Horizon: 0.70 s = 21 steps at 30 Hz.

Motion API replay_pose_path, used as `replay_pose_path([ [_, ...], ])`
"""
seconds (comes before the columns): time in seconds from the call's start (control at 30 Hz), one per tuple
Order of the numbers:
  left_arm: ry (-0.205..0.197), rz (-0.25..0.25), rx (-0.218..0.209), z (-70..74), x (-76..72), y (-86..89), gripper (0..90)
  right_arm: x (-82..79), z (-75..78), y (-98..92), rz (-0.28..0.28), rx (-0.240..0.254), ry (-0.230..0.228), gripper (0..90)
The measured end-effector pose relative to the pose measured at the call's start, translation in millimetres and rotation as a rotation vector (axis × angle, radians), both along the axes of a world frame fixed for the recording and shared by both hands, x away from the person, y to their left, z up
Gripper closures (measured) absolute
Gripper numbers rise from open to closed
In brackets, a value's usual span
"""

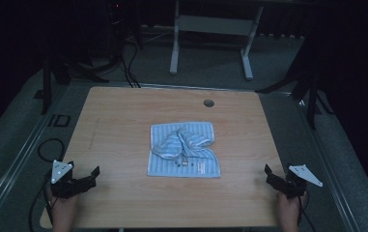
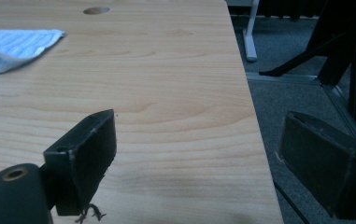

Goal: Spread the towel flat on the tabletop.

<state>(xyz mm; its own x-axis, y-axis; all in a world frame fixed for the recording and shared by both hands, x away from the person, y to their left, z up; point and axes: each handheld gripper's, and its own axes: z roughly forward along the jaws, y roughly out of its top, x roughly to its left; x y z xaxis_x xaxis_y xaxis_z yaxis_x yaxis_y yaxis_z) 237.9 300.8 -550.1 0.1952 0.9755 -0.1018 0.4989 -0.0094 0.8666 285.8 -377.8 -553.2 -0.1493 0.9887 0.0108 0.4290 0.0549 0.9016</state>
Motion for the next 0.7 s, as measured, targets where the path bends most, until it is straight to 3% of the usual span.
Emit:
replay_pose_path([
  [0.2,0.091,-0.115,0.001,-3.3,3.0,-1.5,1.4,2.8,-0.2,2.3,0.054,-0.014,0.039,11.3],
  [0.27,0.101,-0.127,0.007,-3.3,2.8,-2.2,1.4,4.0,-0.4,2.5,0.068,-0.012,0.053,11.3],
  [0.3,0.119,-0.135,0.052,-3.0,1.0,-4.8,1.4,4.5,-0.4,2.1,0.086,0.001,0.067,11.3],
  [0.33,0.138,-0.146,0.079,-2.8,1.1,-5.8,1.4,4.4,-0.7,0.7,0.122,0.063,0.093,11.3],
  [0.43,0.185,-0.203,0.102,-0.8,3.1,-5.6,1.4,5.8,5.1,0.2,0.171,0.015,0.118,11.3],
  [0.57,0.227,-0.232,0.123,4.5,6.9,-3.6,1.4,9.6,14.9,-0.1,0.242,0.015,0.214,11.3],
  [0.63,0.254,-0.237,0.185,8.8,9.0,-5.2,1.4,11.3,17.3,4.2,0.267,-0.052,0.262,11.4],
  [0.7,0.308,-0.261,0.191,13.2,12.2,-7.5,1.4,15.6,18.1,7.8,0.327,-0.068,0.343,11.3],
])
